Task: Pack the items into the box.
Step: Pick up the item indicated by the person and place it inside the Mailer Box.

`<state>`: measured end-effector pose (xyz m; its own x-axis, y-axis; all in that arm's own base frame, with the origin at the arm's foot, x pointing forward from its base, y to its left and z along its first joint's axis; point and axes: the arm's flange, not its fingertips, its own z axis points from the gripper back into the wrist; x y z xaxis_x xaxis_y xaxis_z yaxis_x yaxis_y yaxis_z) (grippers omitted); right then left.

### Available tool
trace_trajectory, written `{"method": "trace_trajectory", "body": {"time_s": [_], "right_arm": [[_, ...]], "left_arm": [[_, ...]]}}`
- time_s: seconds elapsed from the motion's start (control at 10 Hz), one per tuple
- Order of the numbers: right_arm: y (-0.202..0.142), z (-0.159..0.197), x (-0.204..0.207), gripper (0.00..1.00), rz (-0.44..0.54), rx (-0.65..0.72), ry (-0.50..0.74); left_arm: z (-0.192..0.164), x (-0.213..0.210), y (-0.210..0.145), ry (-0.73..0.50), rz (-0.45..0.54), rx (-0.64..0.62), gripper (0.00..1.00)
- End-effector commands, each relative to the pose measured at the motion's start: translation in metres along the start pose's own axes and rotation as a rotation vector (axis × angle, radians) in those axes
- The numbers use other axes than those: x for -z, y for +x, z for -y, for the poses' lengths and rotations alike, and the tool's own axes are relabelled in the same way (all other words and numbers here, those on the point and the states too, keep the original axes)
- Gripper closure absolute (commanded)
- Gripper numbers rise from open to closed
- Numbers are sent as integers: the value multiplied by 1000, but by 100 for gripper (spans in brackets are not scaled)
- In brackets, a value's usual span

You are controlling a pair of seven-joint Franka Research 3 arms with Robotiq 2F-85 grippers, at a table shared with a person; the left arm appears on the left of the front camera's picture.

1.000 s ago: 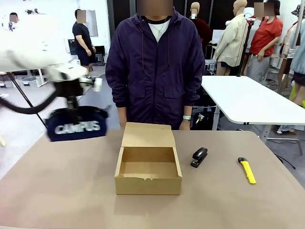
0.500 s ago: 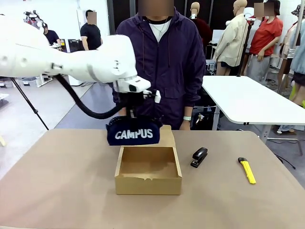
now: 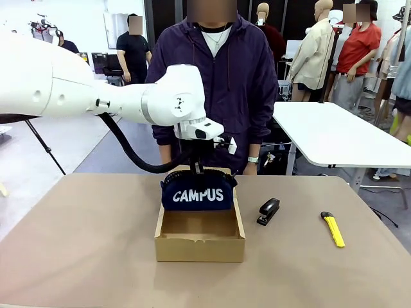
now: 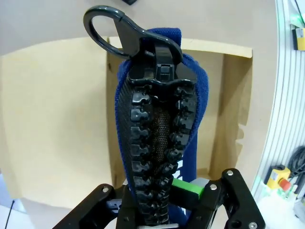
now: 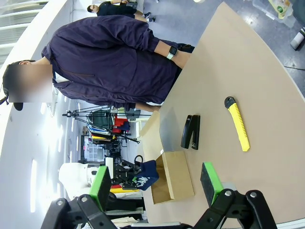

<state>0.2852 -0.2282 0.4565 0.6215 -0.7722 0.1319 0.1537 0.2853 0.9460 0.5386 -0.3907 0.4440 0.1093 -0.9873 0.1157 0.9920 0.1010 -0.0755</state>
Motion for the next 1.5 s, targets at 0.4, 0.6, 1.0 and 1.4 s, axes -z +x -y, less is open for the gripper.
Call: {"method": "trace_trajectory", "body": {"time_s": [0.4,0.6,1.0,1.4], "right_arm": [[1,0,0,0,2,-11,13],[1,0,0,0,2,-11,13],[1,0,0,0,2,-11,13],[1,0,0,0,2,-11,13]], "left_arm": [[22,53,-12,-84,-19,-35,100],[14,70,-10,-110,-20,8,100],[13,75,-2,-127,-14,63,100],[15,75,0,-146,-3,106,0]]}}
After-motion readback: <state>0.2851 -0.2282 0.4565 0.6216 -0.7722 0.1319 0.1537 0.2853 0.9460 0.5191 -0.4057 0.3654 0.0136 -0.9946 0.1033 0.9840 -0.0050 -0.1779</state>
